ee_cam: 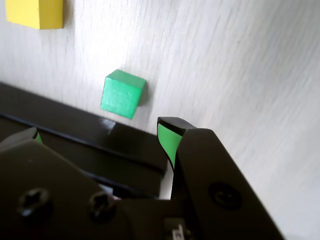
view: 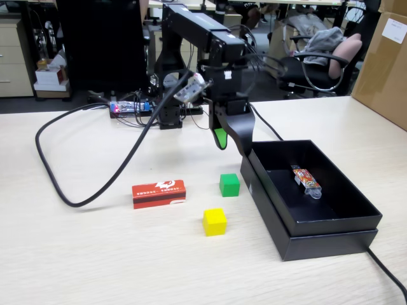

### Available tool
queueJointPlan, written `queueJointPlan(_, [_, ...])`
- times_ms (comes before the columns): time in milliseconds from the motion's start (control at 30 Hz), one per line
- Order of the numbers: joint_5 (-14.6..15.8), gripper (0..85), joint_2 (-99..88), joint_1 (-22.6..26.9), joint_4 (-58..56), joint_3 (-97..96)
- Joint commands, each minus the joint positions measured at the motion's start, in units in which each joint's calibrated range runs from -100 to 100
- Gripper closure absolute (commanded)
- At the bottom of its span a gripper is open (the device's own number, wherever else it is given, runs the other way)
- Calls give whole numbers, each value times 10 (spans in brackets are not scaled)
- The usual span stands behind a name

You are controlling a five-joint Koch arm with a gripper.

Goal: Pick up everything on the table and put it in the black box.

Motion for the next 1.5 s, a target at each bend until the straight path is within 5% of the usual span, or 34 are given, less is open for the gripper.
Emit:
queueJointPlan(0, [-1,406,46,-2,-3,66])
queueJointPlan(767, [0,415,212,-14,-2,107])
queueJointPlan(1067, [1,710,235,-13,4,131])
queueJointPlan(1467, [-1,833,174,-23,3,154])
